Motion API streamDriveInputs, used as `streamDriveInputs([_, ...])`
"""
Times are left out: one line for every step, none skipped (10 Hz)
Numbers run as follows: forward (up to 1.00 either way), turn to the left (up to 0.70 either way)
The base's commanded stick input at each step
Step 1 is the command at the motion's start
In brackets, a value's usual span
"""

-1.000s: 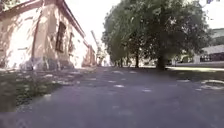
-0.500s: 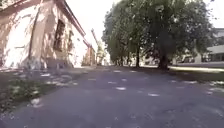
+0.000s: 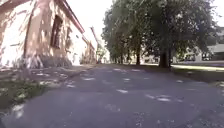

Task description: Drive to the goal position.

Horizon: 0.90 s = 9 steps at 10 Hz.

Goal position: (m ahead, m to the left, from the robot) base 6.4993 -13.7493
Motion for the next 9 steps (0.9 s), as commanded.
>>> streamDriveInputs([0.0,0.0])
streamDriveInputs([0.0,0.0])
streamDriveInputs([0.23,0.0])
streamDriveInputs([0.62,0.0])
streamDriveInputs([0.7,0.0])
streamDriveInputs([0.7,0.0])
streamDriveInputs([0.7,0.0])
streamDriveInputs([0.7,0.0])
streamDriveInputs([0.7,0.0])
